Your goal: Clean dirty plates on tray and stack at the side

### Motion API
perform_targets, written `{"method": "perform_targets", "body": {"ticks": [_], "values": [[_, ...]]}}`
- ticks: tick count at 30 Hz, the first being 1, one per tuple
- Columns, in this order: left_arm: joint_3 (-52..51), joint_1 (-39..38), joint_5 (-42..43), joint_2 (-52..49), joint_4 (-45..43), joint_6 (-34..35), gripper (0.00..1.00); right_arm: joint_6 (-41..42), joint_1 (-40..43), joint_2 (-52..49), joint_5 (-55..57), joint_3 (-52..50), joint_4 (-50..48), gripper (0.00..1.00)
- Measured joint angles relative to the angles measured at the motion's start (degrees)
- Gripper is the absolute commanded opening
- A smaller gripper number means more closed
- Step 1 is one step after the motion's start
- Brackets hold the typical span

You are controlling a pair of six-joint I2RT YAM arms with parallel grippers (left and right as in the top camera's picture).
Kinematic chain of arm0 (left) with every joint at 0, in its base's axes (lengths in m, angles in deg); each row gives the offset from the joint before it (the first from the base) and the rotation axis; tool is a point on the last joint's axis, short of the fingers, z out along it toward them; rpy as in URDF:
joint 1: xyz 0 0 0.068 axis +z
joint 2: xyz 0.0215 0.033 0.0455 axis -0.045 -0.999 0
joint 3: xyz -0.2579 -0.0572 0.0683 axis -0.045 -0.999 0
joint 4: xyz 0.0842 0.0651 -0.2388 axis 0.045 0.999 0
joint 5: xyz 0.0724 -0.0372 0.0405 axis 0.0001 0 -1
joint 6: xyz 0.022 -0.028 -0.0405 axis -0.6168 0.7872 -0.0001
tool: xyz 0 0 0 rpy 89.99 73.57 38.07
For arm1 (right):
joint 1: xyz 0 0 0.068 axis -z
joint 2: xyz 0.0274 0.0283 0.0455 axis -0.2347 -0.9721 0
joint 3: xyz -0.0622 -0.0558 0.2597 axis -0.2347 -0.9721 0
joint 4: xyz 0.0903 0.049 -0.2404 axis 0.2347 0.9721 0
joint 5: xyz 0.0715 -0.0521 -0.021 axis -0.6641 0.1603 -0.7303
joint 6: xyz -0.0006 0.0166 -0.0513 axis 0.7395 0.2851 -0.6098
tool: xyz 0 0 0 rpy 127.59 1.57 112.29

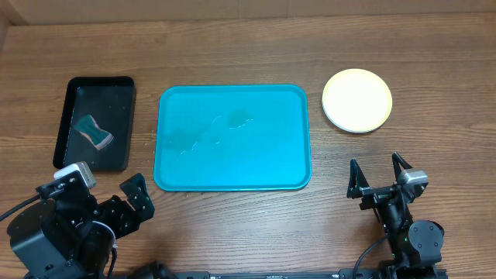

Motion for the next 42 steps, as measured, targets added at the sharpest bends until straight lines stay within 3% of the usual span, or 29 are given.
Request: {"method": "perform_targets", "body": {"ticks": [26, 30, 35, 42], "values": [[0.0, 0.0, 0.46, 0.0, 0.68, 0.07, 1.0, 0.0, 0.0, 0.0, 0.22, 0.0, 0.0, 1.0], [0.0, -2.89, 1.31, 0.0, 0.26, 0.11, 1.0, 0.04, 0.0, 0.0, 0.2, 0.0, 0.02, 1.0], [-3.19, -13.0, 1.79, 1.29, -8.55, -3.63, 1.0, 0.02, 0.0, 0.0, 0.22, 0.0, 0.0, 1.0], [-20.65, -24.72, 1.95, 10.67, -29.73, -18.18, 1.0, 0.0, 0.0, 0.0, 0.24, 0.0, 0.02, 1.0]]}}
